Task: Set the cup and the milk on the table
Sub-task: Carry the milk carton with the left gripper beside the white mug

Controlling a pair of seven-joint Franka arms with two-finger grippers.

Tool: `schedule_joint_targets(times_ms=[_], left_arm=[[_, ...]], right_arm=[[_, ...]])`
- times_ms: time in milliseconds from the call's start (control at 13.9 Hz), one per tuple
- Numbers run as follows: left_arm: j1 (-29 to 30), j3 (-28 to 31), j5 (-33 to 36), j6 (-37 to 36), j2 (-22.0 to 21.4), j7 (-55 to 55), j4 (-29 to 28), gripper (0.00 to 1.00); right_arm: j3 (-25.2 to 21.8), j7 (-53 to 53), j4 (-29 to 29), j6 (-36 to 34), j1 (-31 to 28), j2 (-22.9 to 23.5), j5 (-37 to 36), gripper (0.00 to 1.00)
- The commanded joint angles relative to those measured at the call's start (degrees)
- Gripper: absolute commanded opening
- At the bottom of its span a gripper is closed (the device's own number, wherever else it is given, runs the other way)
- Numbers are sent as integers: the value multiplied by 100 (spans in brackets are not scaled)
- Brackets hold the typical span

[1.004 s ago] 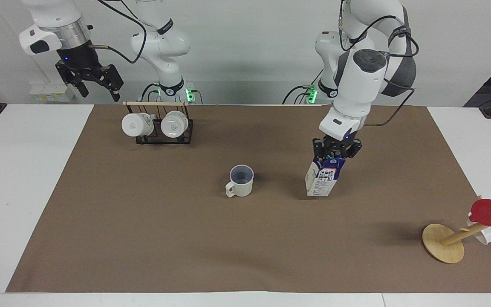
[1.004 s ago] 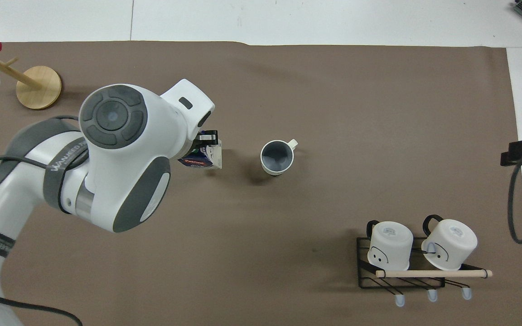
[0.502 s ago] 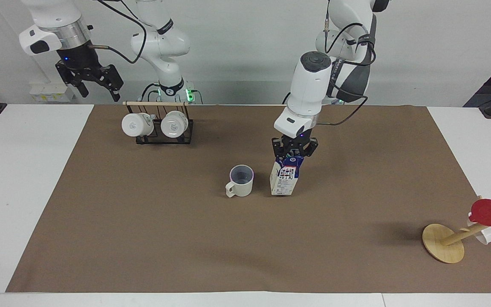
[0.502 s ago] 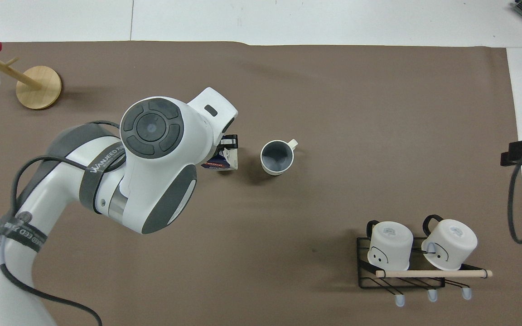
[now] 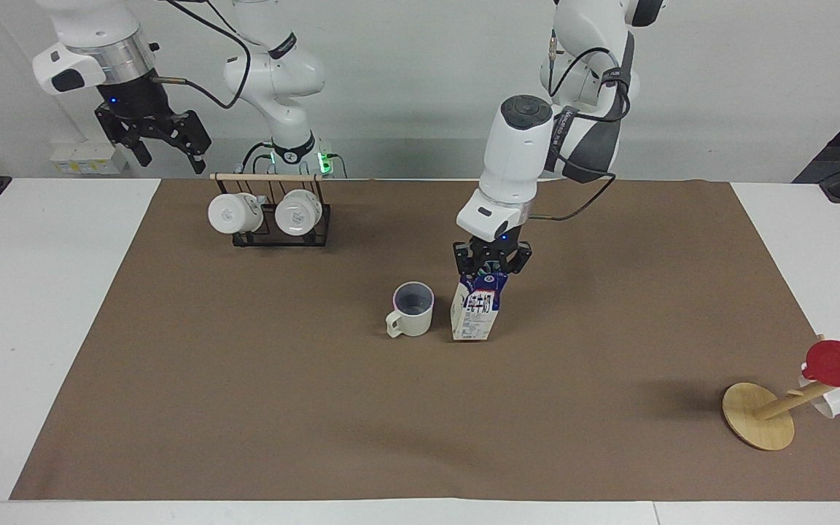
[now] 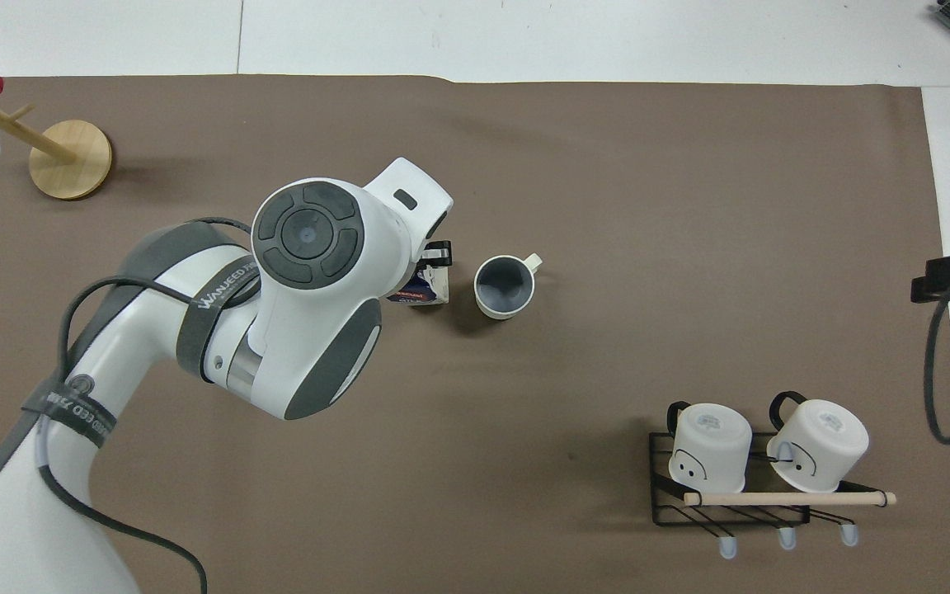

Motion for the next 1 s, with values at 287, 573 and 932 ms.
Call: schedule_joint_targets(times_ms=[287, 573, 932], left_arm=[[-259, 68, 46, 243, 226, -117, 97, 34], [-259, 59, 46, 234, 226, -56, 79, 100], [-233, 68, 46, 234, 121, -56, 105, 100]], right_arm=[[1, -168, 29, 37, -58, 22, 36, 100], [1, -168, 29, 37, -58, 22, 36, 100], [1, -168, 29, 37, -58, 22, 36, 100]])
